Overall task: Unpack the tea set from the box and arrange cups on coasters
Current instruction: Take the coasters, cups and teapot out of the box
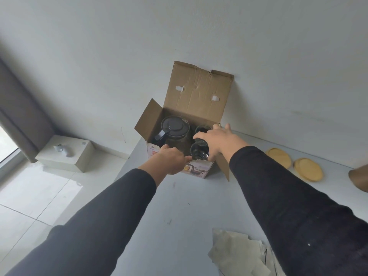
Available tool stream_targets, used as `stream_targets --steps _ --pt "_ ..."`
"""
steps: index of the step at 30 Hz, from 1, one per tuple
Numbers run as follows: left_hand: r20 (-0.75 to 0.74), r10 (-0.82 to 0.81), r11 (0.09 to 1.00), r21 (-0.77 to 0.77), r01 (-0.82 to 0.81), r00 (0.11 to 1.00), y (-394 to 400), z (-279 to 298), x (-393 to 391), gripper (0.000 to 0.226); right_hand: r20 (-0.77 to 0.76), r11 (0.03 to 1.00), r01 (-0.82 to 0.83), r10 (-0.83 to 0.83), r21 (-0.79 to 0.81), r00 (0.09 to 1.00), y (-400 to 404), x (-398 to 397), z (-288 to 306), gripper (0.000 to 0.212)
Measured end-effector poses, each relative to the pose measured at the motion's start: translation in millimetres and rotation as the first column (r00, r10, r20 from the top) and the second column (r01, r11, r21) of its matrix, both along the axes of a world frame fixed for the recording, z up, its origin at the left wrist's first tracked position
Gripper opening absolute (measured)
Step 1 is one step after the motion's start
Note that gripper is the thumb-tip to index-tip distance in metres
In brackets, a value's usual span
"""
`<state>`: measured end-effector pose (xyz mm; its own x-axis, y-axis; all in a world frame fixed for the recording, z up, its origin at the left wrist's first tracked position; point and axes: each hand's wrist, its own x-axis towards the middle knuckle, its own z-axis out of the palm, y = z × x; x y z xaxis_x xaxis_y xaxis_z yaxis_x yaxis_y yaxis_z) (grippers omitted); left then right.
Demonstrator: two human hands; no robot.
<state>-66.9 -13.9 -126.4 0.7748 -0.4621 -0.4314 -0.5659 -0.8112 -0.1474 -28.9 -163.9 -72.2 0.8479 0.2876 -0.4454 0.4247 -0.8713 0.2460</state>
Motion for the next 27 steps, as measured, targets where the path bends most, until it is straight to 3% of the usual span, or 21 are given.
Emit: stream_targets --steps 6,12,15,22,27 --pt "-0.004 0.049 0.997 -0.056 -0.049 0.999 2 -1 -2 0.048 0.023 1.000 -0.022 0.022 -0.010 1.000 1 1 -15 0.075" --pt "-0.040 0.213 0.955 -0.201 -0.216 0.976 4 -1 -8 0.035 0.020 0.999 -0.014 0.013 0.034 1.000 -2 5 -25 0.077" --pt "-0.088 0.341 0.860 -0.372 -0.349 0.936 5 -2 -9 0.042 -0.019 0.992 0.036 -0.034 0.119 0.999 -5 5 -22 0.079" --pt "-0.029 0.464 0.645 -0.674 -0.360 0.885 9 -10 -15 0.043 -0.041 0.953 0.088 -0.080 0.289 0.996 -2 4 -1 0.083" --pt "-0.099 0.529 0.485 -0.780 -0.395 0.843 7 -7 -23 0.077 -0.021 0.874 0.170 -0.180 0.456 0.983 -4 0 9 0.080"
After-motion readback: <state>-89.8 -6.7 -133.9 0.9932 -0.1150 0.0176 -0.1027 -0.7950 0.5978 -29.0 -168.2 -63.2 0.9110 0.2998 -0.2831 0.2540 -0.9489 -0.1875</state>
